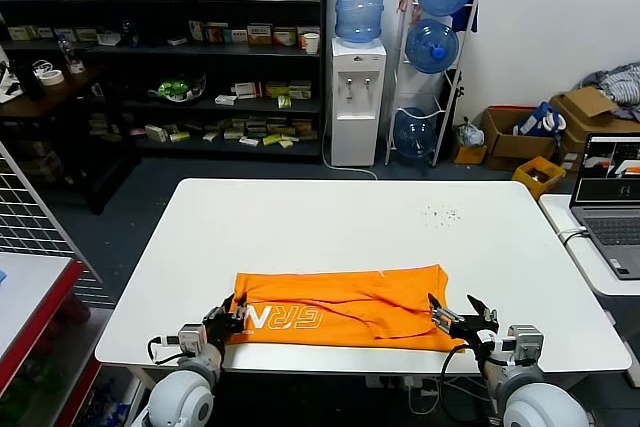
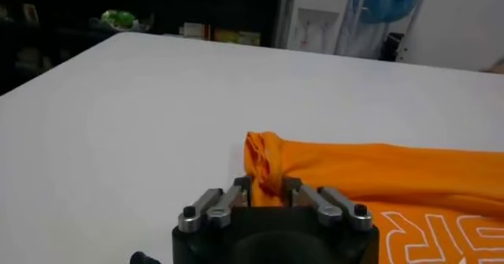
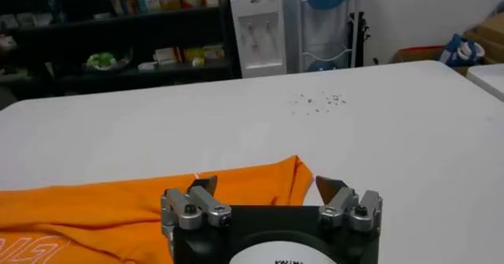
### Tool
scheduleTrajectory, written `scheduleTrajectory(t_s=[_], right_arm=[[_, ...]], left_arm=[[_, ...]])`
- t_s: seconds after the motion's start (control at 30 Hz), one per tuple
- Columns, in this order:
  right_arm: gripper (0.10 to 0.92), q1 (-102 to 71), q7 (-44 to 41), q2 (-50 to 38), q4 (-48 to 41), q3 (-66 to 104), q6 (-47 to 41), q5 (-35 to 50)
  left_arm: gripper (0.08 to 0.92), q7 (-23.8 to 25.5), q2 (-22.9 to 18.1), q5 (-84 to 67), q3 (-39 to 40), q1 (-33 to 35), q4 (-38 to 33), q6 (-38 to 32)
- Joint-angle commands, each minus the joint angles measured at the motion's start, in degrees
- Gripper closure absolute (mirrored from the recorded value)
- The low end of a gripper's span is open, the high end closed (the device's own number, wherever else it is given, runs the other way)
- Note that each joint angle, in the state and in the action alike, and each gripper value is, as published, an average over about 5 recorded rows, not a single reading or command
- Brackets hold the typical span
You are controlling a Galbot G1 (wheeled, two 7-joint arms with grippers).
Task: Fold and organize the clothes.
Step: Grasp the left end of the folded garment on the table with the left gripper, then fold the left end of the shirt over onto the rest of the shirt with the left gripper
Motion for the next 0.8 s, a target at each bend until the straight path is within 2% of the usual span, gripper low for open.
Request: scheduleTrajectory(t_s=[0.03,0.17,0.27,0.5,0.8], right_arm=[[0.203,0.2,0.1,0.3,-0.2,-0.1,0.3,-0.1],[0.203,0.6,0.1,0.5,-0.5,-0.4,0.5,-0.1],[0.203,1.0,0.1,0.6,-0.6,-0.6,0.6,-0.1],[0.203,2.4,0.1,0.8,-1.1,-1.3,0.9,-0.2],[0.203,4.5,-0.1,2.0,-2.4,-3.0,1.5,-1.0]], left_arm=[[0.732,-0.1,0.0,-0.8,0.1,0.2,-1.1,-0.7],[0.847,-0.5,0.7,-0.5,-0.1,0.4,-3.7,-0.7],[0.889,-1.1,2.3,-0.7,-0.6,0.6,-6.5,0.4],[0.892,-2.1,10.8,-3.9,-4.7,1.4,-11.0,2.9],[0.892,-1.0,24.2,-8.0,-14.1,3.0,-8.0,3.3]])
